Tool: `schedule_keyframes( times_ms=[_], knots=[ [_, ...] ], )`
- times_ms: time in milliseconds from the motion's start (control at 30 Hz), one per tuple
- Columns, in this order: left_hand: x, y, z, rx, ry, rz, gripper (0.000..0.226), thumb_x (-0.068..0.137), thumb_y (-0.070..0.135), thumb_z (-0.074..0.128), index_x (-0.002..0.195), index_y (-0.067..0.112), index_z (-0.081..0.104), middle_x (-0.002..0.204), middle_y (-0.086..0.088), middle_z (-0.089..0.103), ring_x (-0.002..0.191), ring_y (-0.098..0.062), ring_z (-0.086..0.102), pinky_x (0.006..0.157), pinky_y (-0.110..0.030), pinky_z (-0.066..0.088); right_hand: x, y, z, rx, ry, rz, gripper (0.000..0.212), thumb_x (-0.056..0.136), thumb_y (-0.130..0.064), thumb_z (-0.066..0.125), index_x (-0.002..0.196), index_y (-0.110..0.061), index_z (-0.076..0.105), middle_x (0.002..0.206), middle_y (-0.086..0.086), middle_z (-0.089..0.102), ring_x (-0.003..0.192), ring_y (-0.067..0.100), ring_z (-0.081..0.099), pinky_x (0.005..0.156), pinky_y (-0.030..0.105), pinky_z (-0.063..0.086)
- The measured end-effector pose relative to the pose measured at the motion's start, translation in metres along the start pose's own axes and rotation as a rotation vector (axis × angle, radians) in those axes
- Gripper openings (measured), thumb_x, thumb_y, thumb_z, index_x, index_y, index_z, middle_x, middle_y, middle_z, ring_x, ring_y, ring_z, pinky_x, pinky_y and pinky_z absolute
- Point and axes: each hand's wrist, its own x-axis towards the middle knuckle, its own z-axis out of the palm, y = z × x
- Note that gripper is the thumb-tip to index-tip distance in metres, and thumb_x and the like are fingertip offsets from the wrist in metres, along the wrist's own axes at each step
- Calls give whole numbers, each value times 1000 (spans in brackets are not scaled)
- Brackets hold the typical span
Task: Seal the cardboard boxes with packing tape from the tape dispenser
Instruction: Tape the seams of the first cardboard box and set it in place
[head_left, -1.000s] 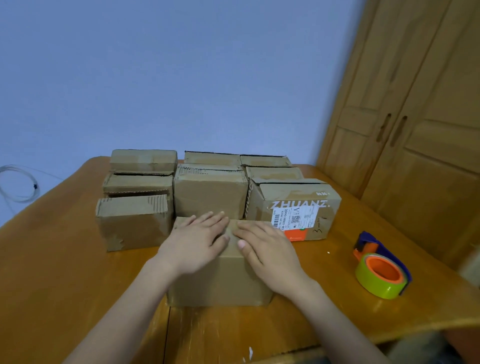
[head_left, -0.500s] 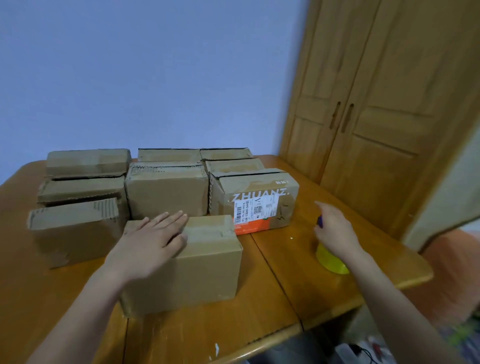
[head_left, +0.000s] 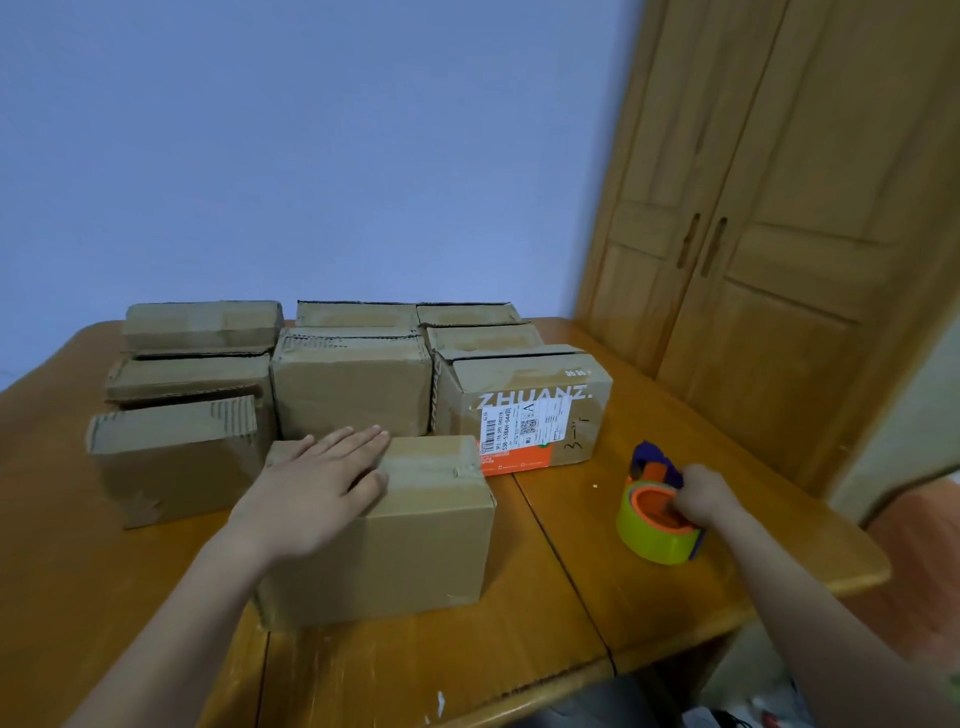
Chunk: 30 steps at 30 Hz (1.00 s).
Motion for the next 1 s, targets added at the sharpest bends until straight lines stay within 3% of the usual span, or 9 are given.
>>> schedule_keyframes(
  times_ms=[67, 167, 333, 400, 500, 633, 733, 833, 1000],
  knots=[
    [0, 0, 0, 2, -2, -5, 85, 75, 67, -8, 152, 37, 5, 158, 20, 3, 145, 0, 1, 118, -29, 3, -1, -11, 7, 67, 47, -83, 17, 82, -8, 69, 95, 0, 61, 94, 14, 60, 89, 32, 61, 68, 35, 45],
    [0, 1, -1, 7, 2, -2, 92, 69, 68, -12, 152, 37, 7, 158, 21, 4, 145, 0, 2, 117, -28, 3, -13, -32, 9, 172, 207, -253, 34, 79, -7, 73, 111, -3, 59, 104, 13, 51, 102, 33, 53, 83, 37, 42],
    [-2, 2, -3, -12, 4, -3, 77, 80, 60, 0, 152, 36, 10, 158, 20, 7, 146, -1, 4, 118, -28, 4, -61, -73, -18, 524, 468, -640, 49, 77, 13, 64, 123, -1, 54, 112, 8, 53, 103, 16, 48, 79, 10, 33],
    [-1, 2, -4, -17, 2, -4, 74, 82, 60, 3, 152, 36, 11, 158, 20, 8, 146, -1, 5, 118, -29, 4, -84, -89, -30, 603, 459, -778, 50, 76, 8, 60, 121, -12, 53, 113, 2, 58, 103, 9, 51, 78, 0, 33],
    [-1, 1, -11, -76, 20, 3, 60, 96, 59, 22, 151, 34, 23, 158, 17, 17, 145, -3, 13, 117, -30, 9, -112, -109, -43, 627, 433, -947, 66, 63, 1, 48, 114, -41, 47, 112, -22, 54, 98, -9, 50, 82, 0, 34],
    [-4, 7, -25, -452, 219, 13, 39, 93, 42, 56, 128, 26, 60, 141, 12, 49, 126, -2, 45, 107, -26, 34, -123, -132, -46, 603, 445, -1101, 78, 56, 6, 43, 114, -47, 47, 119, -35, 54, 111, -10, 50, 92, 7, 36],
    [-10, 23, -43, -868, 362, 19, 33, 87, 50, 60, 96, 21, 72, 98, 10, 70, 93, -2, 62, 88, -26, 48, -124, -149, -44, 594, 451, -1173, 78, 54, 8, 43, 117, -37, 53, 123, -29, 56, 117, -7, 50, 97, 10, 35],
    [-12, 43, -61, -1190, 347, 33, 51, 85, 54, 57, 80, 5, 67, 72, -3, 66, 68, -14, 60, 66, -25, 48, -126, -164, -41, 594, 472, -1217, 77, 52, 8, 44, 119, -29, 54, 124, -18, 58, 118, -10, 48, 98, 8, 33],
    [-10, 58, -71, -1428, 278, 15, 44, 75, 50, 52, 80, 7, 60, 58, -1, 58, 47, -13, 49, 50, -22, 42, -131, -180, -40, 591, 465, -1223, 78, 53, 5, 44, 120, -35, 52, 123, -22, 56, 117, -14, 46, 98, 7, 33]
  ],
)
